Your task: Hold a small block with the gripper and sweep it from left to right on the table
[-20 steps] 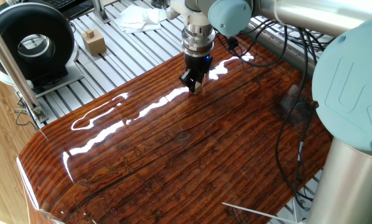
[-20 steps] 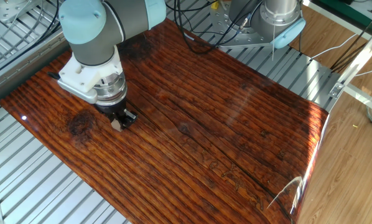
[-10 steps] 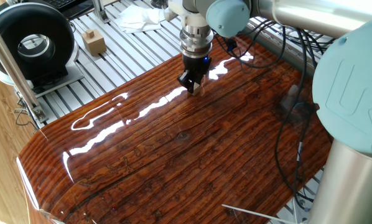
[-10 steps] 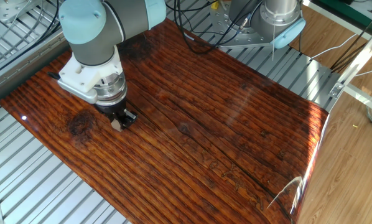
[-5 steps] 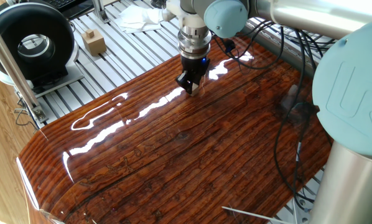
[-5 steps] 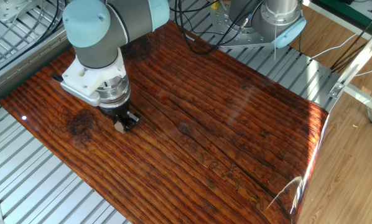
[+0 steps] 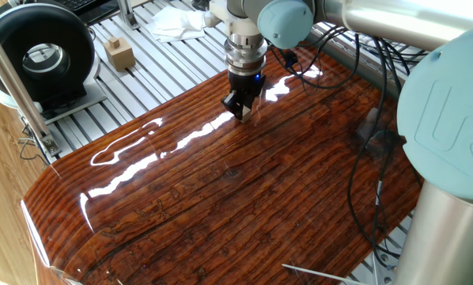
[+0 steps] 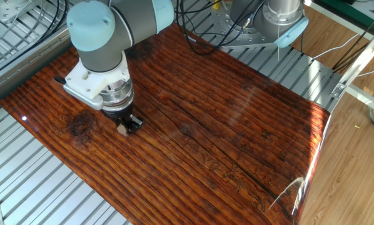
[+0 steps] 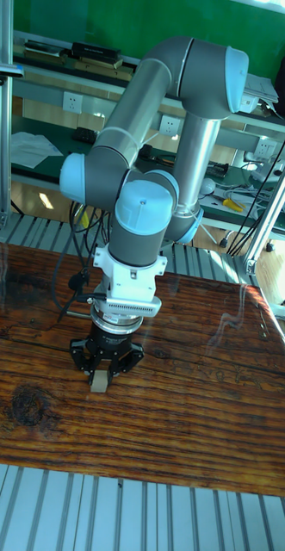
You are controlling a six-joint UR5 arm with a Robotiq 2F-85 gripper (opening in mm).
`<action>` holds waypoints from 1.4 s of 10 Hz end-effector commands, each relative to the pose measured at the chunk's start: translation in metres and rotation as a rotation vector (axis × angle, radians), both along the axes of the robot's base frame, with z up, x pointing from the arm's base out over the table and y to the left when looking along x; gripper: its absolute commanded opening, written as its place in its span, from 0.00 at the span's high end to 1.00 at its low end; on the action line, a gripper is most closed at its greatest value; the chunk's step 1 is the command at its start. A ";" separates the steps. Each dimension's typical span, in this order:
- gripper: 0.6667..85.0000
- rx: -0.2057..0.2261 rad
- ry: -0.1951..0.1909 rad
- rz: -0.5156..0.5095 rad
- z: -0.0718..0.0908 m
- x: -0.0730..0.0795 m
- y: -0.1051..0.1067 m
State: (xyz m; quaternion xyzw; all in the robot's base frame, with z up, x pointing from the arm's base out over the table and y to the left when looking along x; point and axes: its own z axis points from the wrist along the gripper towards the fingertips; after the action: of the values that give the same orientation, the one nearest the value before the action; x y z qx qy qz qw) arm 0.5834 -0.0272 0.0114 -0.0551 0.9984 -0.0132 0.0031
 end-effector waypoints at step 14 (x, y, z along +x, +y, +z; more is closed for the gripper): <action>1.00 0.029 -0.007 -0.034 0.000 0.005 0.018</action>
State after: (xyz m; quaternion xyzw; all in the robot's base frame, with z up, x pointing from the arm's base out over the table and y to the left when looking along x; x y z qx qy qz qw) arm 0.5866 -0.0145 0.0105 -0.0437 0.9990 -0.0098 0.0050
